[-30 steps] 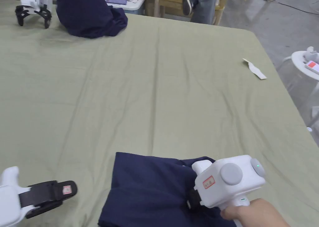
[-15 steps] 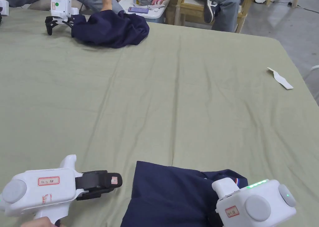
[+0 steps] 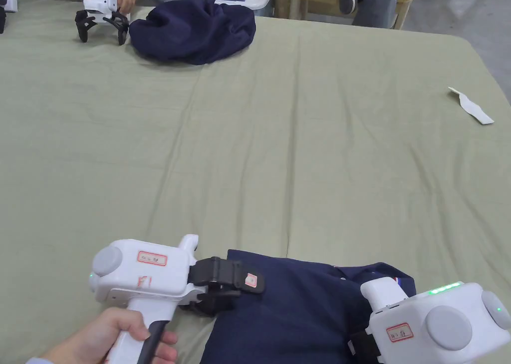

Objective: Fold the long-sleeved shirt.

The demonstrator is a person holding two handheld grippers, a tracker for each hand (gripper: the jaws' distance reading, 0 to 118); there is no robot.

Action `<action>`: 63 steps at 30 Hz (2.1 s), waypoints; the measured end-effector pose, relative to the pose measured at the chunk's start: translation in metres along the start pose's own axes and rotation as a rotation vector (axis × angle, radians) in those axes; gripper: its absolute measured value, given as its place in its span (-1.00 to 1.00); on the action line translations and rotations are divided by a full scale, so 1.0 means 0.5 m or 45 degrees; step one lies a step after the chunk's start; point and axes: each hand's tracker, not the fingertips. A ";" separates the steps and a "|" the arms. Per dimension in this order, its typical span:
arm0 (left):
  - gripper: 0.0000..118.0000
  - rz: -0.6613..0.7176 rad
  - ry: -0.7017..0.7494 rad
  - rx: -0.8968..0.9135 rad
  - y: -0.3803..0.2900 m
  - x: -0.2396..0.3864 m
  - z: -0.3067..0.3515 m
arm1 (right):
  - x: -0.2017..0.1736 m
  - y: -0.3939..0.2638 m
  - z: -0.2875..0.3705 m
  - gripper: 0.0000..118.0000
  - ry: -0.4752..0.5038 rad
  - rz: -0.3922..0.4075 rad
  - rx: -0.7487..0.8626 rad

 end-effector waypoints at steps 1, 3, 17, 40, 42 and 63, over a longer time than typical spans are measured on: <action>0.54 0.006 -0.020 0.004 0.004 0.000 -0.011 | 0.002 -0.001 0.000 -0.99 0.005 -0.002 0.002; 0.54 0.026 -0.052 0.023 -0.001 0.004 -0.047 | 0.004 -0.005 0.000 -0.99 0.012 -0.007 0.009; -0.84 -0.249 0.510 0.117 -0.061 0.155 -0.100 | 0.020 -0.015 0.020 -0.99 0.112 -0.052 0.108; -0.85 -0.150 1.458 0.267 0.079 0.083 0.554 | -0.245 0.208 0.255 -0.99 0.650 0.088 0.602; -0.85 -0.116 1.581 0.227 0.096 0.051 0.610 | -0.277 0.232 0.238 -0.99 0.653 0.116 0.582; -1.00 -0.009 1.460 0.714 -0.063 0.084 0.800 | -0.435 0.263 0.141 -0.99 0.586 0.253 0.529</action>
